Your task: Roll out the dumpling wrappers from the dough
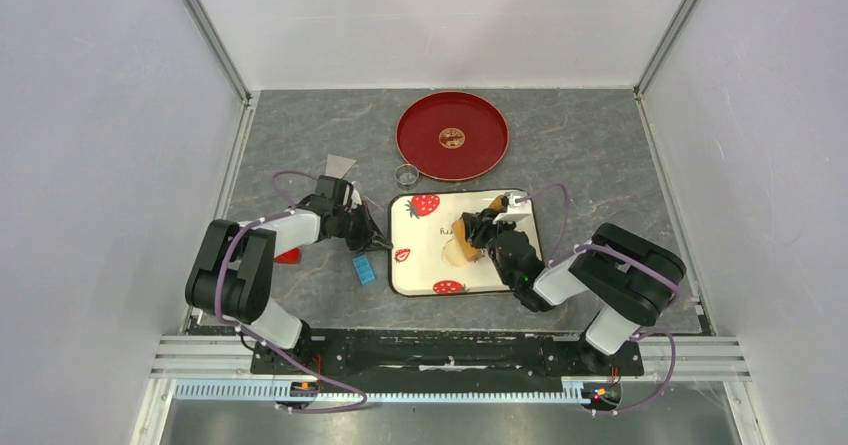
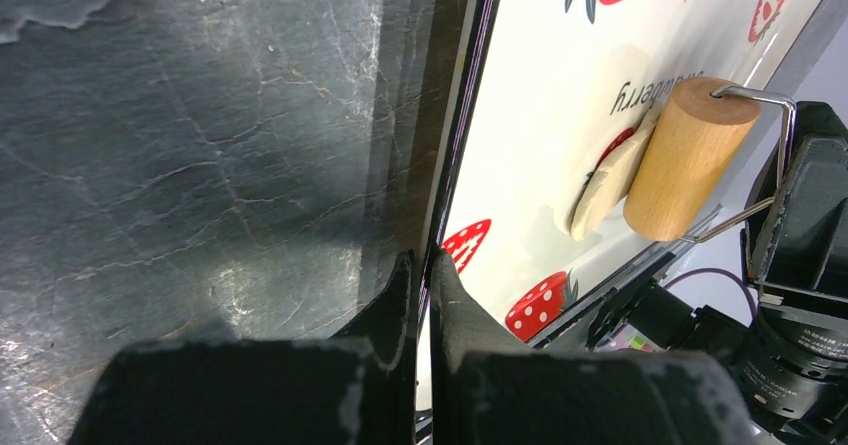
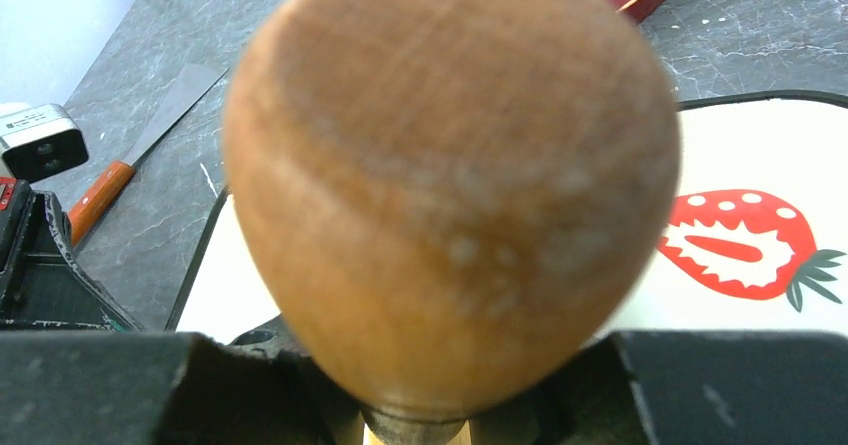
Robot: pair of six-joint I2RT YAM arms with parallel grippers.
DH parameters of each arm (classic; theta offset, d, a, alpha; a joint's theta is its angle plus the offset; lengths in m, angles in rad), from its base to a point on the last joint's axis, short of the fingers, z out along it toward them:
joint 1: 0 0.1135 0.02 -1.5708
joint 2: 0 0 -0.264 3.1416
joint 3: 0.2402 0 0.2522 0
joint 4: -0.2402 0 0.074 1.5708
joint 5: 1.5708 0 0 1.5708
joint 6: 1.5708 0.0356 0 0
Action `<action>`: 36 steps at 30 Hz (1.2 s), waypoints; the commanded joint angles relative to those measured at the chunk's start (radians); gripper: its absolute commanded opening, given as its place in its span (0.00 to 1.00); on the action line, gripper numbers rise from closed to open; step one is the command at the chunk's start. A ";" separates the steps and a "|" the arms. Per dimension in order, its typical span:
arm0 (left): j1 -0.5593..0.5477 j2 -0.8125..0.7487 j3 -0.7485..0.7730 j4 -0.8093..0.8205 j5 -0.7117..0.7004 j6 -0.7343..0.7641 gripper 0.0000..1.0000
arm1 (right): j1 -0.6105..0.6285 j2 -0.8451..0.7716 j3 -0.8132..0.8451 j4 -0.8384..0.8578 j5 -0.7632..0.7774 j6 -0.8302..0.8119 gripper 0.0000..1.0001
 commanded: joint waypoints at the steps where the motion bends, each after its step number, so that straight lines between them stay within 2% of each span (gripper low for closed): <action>1: 0.064 -0.032 -0.015 -0.096 -0.203 0.035 0.02 | -0.034 0.126 -0.086 -0.493 0.134 -0.138 0.00; 7: 0.067 -0.044 -0.027 -0.075 -0.185 0.006 0.02 | 0.004 0.155 -0.071 -0.551 0.157 -0.102 0.00; 19: 0.079 -0.070 -0.051 -0.089 -0.178 0.003 0.02 | 0.020 0.157 -0.092 -0.564 0.148 -0.053 0.00; 24: 0.108 -0.070 -0.066 -0.073 -0.144 -0.002 0.02 | 0.019 0.162 -0.093 -0.565 0.142 -0.046 0.00; 36: 0.148 -0.083 -0.072 -0.107 -0.165 0.019 0.02 | -0.009 0.164 -0.098 -0.572 0.115 -0.019 0.00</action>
